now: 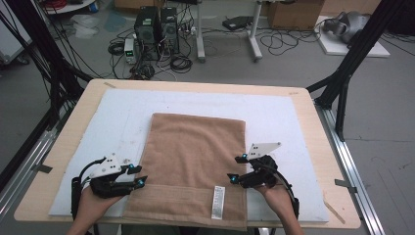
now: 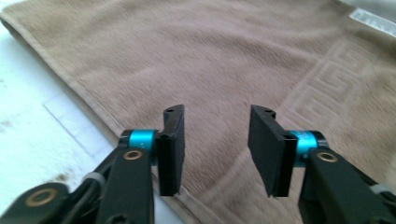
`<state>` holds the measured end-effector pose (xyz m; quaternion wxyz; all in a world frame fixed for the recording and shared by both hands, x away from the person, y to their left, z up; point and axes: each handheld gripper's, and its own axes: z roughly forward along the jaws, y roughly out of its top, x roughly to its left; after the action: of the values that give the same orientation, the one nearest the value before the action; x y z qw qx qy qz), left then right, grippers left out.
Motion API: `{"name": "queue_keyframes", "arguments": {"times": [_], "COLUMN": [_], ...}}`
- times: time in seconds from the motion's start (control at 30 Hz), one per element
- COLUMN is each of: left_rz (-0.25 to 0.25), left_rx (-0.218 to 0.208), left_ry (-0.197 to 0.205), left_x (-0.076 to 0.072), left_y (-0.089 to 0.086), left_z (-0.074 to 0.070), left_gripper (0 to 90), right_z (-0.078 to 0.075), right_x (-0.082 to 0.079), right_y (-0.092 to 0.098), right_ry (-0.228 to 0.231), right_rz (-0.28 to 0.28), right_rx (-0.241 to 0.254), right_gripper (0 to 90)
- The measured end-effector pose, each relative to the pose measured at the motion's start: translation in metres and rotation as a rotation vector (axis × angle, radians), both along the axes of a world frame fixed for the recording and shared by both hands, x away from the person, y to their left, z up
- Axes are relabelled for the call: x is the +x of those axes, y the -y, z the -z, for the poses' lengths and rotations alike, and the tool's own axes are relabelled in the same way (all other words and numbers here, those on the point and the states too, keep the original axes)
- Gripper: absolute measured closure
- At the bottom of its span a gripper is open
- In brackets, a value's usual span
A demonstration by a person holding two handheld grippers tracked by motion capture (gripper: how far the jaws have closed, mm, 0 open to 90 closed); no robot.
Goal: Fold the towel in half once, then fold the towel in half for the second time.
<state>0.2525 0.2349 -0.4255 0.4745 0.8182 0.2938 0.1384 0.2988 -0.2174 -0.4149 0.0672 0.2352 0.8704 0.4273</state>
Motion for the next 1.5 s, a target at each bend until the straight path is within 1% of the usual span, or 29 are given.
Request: {"name": "queue_keyframes", "arguments": {"times": [0.07,0.17,0.23,0.3,0.4,0.47,0.5,0.6,0.63,0.83,0.87,0.9,0.97,1.17,1.2,1.3,1.37,1.4,1.43,1.5], "left_rz": [-0.014,-0.039,-0.049,-0.055,-0.06,-0.058,-0.054,-0.04,-0.04,-0.038,-0.034,-0.036,-0.033,-0.041,-0.044,-0.047,-0.051,-0.055,-0.052,-0.064], "left_rx": [-0.01,-0.022,-0.032,-0.041,-0.043,-0.037,-0.035,-0.021,-0.028,-0.031,-0.027,-0.034,-0.03,-0.035,-0.039,-0.026,-0.026,-0.033,-0.025,-0.016], "left_ry": [0.002,0.001,-0.001,-0.004,0.001,0.003,0.004,0.013,0.015,0.01,0.01,0.01,0.012,0.002,0.002,0.005,0.011,0.017,0.022,0.029], "left_x": [0.003,0.007,0.01,0.012,0.016,0.019,0.02,0.023,0.023,0.025,0.025,0.024,0.024,0.028,0.029,0.035,0.04,0.042,0.046,0.054], "left_y": [-0.001,-0.003,-0.004,-0.003,-0.001,0.001,0.003,0.006,0.007,0.009,0.008,0.009,0.009,0.006,0.006,0.006,0.007,0.008,0.008,0.01], "left_z": [-0.002,-0.004,-0.006,-0.009,-0.013,-0.015,-0.017,-0.02,-0.02,-0.021,-0.021,-0.021,-0.021,-0.022,-0.023,-0.026,-0.03,-0.032,-0.034,-0.039], "left_gripper": [52.2,48.5,46.5,44.1,40.6,39.1,38.6,38.5,38.4,38.1,38.0,38.0,38.0,37.5,37.5,37.3,37.3,37.3,37.3,37.3], "right_z": [-0.002,-0.004,-0.005,-0.005,-0.006,-0.008,-0.009,-0.012,-0.013,-0.019,-0.02,-0.02,-0.021,-0.021,-0.022,-0.024,-0.026,-0.027,-0.029,-0.034], "right_x": [0.005,0.01,0.013,0.015,0.018,0.019,0.019,0.018,0.018,0.016,0.016,0.016,0.016,0.018,0.018,0.021,0.023,0.025,0.027,0.032], "right_y": [0.0,0.0,-0.001,-0.002,-0.001,-0.001,0.0,0.001,0.001,0.001,0.001,0.001,0.0,0.0,0.0,0.0,0.001,0.001,0.001,0.002], "right_ry": [-0.002,0.002,0.004,0.006,0.012,0.01,0.018,0.028,0.026,0.042,0.044,0.044,0.045,0.052,0.048,0.048,0.055,0.055,0.059,0.066], "right_rz": [0.018,0.029,0.04,0.051,0.06,0.064,0.065,0.067,0.066,0.055,0.052,0.054,0.048,0.046,0.048,0.057,0.058,0.061,0.061,0.067], "right_rx": [0.015,0.026,0.024,0.023,0.017,0.014,0.014,0.006,0.006,-0.001,-0.002,-0.001,-0.002,-0.009,-0.011,-0.014,-0.022,-0.027,-0.035,-0.041], "right_gripper": [25.5,23.9,22.6,21.7,21.4,21.3,21.3,21.3,21.3,21.3,21.3,21.3,21.3,21.3,21.4,21.4,21.5,21.5,21.6,21.6]}}
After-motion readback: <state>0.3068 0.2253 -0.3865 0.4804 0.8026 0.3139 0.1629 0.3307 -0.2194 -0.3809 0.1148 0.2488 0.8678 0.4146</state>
